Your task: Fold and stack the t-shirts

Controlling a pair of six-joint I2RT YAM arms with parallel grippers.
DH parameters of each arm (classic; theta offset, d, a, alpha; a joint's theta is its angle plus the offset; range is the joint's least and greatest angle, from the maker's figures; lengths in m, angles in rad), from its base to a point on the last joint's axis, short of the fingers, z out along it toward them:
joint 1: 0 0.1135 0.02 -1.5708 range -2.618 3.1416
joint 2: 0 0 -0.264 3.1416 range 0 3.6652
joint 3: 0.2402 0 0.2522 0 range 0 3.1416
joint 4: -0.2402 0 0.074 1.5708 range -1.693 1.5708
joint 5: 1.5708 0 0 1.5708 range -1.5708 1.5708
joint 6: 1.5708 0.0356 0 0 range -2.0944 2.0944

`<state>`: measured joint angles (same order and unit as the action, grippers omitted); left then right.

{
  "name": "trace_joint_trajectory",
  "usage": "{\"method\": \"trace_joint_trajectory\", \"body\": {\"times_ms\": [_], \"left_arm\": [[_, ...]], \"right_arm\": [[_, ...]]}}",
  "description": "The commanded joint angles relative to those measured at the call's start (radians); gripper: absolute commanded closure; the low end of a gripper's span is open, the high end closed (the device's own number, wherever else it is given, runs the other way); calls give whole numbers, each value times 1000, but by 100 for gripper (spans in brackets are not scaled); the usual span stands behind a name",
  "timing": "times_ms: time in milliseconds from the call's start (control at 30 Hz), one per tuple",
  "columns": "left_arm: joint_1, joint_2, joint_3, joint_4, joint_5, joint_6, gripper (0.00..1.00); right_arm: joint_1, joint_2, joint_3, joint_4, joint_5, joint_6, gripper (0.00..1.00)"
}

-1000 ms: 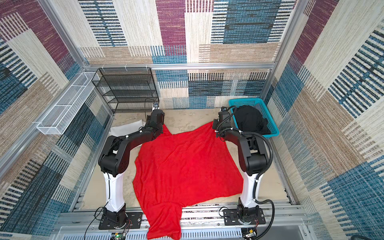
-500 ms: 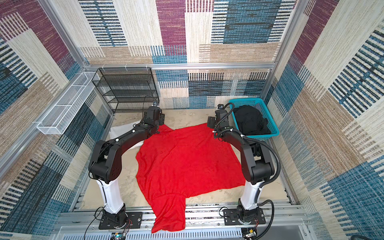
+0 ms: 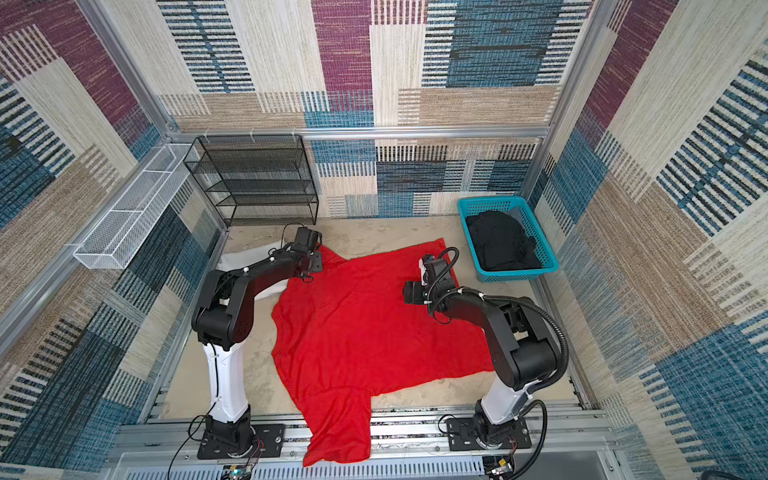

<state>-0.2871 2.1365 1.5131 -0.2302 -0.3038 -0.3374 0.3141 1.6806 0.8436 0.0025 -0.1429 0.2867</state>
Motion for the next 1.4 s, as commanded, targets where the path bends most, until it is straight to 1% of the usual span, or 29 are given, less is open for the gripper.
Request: {"method": "trace_joint_trajectory", "body": {"times_ms": [0,200,367,500,567,600,733,833,1000,1167,1267,1367], "left_arm": [[11,29,35,-22,42,-61,52],[11,50,67,-35,49,-66,57],[12,66,92,-57,65,-69,70],[13,72,100,-66,68,-77,70],[14,78,109,-71,71,-78,71],[14,82,115,-77,71,-78,74],[16,88,126,-85,78,-78,90],[16,73,118,-68,81,-75,100],[16,51,130,-61,95,-59,100],[13,52,178,-64,127,-36,100],[13,68,225,-66,153,-25,100],[8,117,330,-87,188,4,100]], "right_arm": [[3,-4,-2,27,-22,6,12],[3,13,5,33,-30,4,11],[3,18,5,30,-35,2,11],[3,10,1,28,-28,-4,11],[3,9,1,27,-30,-5,11],[3,13,2,25,-32,-7,11],[3,14,3,24,-32,-8,11],[3,14,3,26,-35,-11,11],[3,25,2,30,-36,-14,11],[3,37,3,35,-43,-14,11],[3,44,7,37,-46,-18,11],[3,54,12,39,-50,-20,11]]}}
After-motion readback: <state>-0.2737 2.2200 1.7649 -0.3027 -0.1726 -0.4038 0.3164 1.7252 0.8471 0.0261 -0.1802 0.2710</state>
